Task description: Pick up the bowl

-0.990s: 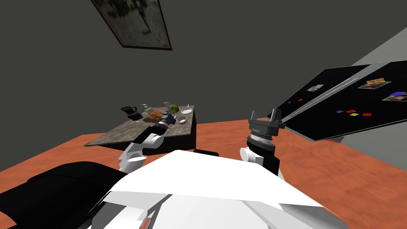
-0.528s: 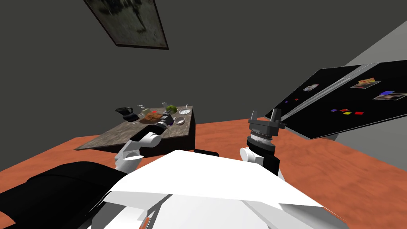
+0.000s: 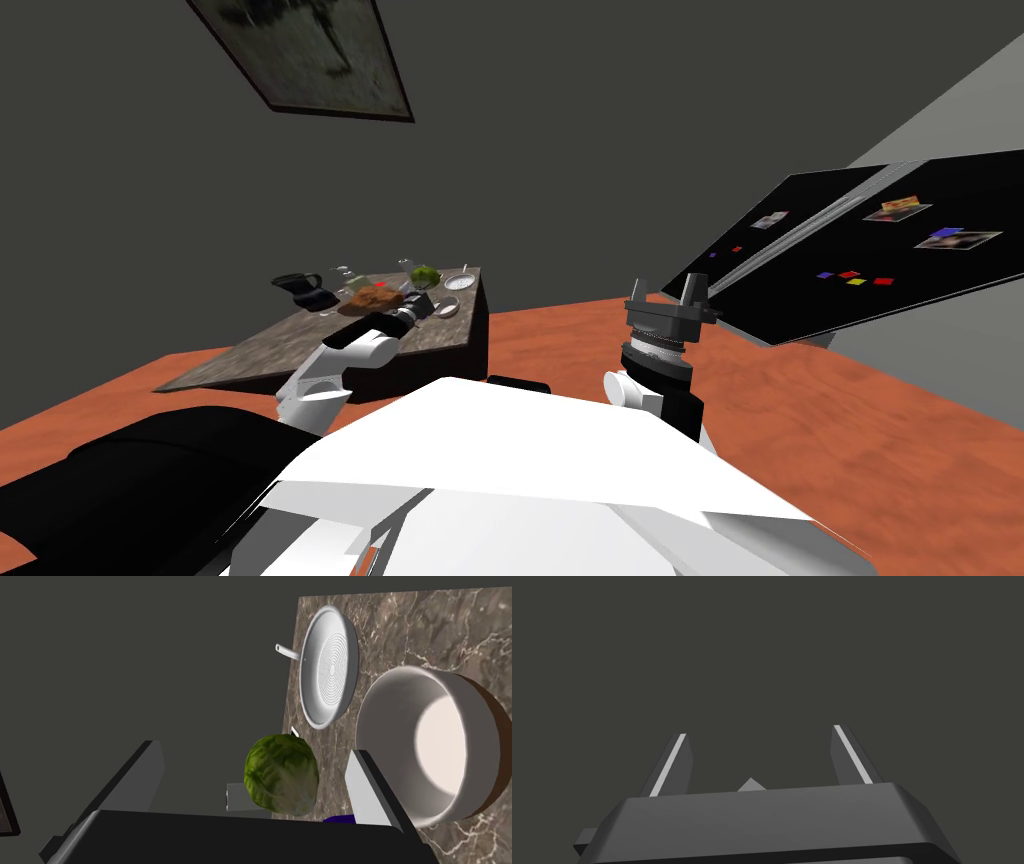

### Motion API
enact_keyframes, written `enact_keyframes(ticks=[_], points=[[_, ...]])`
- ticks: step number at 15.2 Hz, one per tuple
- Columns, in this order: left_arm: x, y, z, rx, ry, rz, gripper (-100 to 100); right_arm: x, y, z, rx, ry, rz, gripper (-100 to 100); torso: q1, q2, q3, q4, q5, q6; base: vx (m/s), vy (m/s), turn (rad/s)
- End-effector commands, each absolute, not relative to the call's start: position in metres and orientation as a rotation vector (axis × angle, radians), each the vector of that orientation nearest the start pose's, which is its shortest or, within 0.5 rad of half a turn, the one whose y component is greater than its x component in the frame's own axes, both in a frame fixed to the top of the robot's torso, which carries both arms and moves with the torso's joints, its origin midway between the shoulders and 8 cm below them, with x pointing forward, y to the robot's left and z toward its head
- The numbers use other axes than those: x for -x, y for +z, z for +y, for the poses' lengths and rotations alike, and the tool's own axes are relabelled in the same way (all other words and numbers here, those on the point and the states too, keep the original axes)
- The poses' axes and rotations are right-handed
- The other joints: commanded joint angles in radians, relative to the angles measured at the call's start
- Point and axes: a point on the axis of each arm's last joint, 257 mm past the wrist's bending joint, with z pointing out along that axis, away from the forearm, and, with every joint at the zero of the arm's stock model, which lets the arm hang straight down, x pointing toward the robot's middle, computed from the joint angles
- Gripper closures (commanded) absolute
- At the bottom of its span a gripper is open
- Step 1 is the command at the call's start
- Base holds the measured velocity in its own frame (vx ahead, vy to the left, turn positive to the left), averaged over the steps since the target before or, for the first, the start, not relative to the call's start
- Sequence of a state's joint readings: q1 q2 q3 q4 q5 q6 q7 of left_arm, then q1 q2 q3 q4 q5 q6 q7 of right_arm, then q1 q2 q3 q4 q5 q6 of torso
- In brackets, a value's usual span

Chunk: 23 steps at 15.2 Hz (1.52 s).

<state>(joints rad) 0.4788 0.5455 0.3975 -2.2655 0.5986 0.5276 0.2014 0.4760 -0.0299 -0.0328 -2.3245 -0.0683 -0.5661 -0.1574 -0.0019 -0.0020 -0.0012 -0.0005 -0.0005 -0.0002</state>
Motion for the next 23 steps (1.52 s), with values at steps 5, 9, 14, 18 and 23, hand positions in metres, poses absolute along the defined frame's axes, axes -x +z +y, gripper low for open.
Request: enact_keyframes(ticks=[5, 9, 14, 18, 23], points=[[-0.388, -0.153, 0.457, 1.629, -1.009, 1.243, -100, -0.321, 0.064, -0.287, -0.615, 1.501, 0.464, 0, 0.001, -0.001, -0.001, 0.000, 0.000, 0.000, 0.048, -0.021, -0.052], [-0.378, -0.172, 0.467, 1.719, -0.959, 1.272, -100, -0.321, 0.064, -0.287, -0.615, 1.501, 0.464, 0, 0.001, -0.001, 0.000, 0.000, 0.000, 0.000, 0.043, -0.013, -0.033], [-0.365, -0.192, 0.476, 1.818, -0.896, 1.306, -100, -0.321, 0.064, -0.287, -0.615, 1.501, 0.464, 0, 0.001, -0.001, -0.001, 0.000, 0.000, 0.000, 0.046, -0.011, -0.035], [-0.348, -0.213, 0.491, 1.946, -0.828, 1.328, -100, -0.321, 0.064, -0.287, -0.615, 1.501, 0.464, 0, 0.001, -0.001, -0.001, 0.000, 0.000, 0.000, 0.051, -0.006, -0.050], [-0.330, -0.231, 0.496, 2.045, -0.754, 1.360, -100, -0.321, 0.064, -0.287, -0.615, 1.501, 0.464, 0, 0.002, -0.001, 0.000, 0.000, 0.000, 0.000, 0.047, -0.001, -0.038]])
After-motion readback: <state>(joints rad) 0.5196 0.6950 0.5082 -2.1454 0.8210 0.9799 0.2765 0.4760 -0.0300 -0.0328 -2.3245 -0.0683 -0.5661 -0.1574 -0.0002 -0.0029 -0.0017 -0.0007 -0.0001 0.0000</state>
